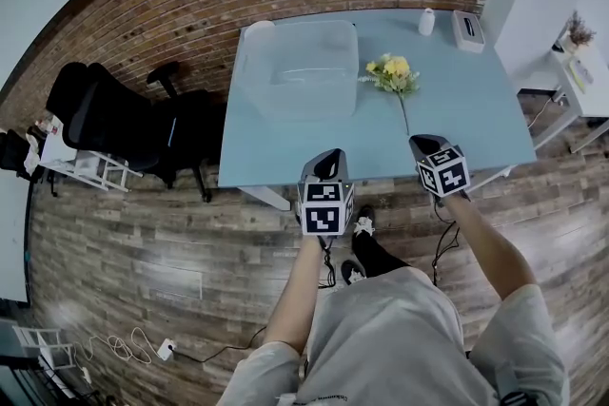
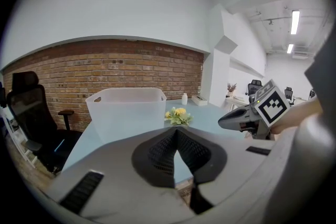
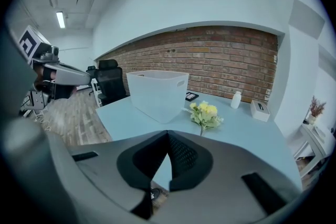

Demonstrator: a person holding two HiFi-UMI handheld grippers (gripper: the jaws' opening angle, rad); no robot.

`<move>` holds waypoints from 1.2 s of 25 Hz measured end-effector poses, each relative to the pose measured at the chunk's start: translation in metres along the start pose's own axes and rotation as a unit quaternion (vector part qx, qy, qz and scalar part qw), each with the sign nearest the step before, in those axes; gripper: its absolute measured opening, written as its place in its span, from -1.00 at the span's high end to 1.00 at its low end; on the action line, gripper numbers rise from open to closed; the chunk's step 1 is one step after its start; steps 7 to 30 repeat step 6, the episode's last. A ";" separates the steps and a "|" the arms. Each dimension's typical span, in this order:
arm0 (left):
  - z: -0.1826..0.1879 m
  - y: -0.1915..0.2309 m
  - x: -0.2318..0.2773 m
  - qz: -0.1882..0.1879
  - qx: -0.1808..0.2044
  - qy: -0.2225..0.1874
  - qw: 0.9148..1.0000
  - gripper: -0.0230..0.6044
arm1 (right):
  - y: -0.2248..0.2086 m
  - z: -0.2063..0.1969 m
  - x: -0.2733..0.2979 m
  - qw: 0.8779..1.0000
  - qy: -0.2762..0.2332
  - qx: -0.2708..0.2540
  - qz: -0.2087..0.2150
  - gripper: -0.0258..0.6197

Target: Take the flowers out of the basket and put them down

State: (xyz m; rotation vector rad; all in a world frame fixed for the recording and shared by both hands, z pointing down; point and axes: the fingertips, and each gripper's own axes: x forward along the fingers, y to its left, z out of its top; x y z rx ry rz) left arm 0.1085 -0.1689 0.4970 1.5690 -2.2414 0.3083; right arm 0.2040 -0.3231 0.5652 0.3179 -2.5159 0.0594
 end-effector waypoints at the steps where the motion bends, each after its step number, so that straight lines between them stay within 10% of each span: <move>1: 0.000 0.001 0.000 0.001 -0.001 0.000 1.000 0.86 | 0.000 0.000 0.001 1.000 0.000 0.000 0.001 0.94; 30: -0.004 0.006 0.002 0.003 -0.015 0.000 1.000 0.86 | -0.007 -0.002 0.004 1.000 0.002 0.002 -0.003 0.94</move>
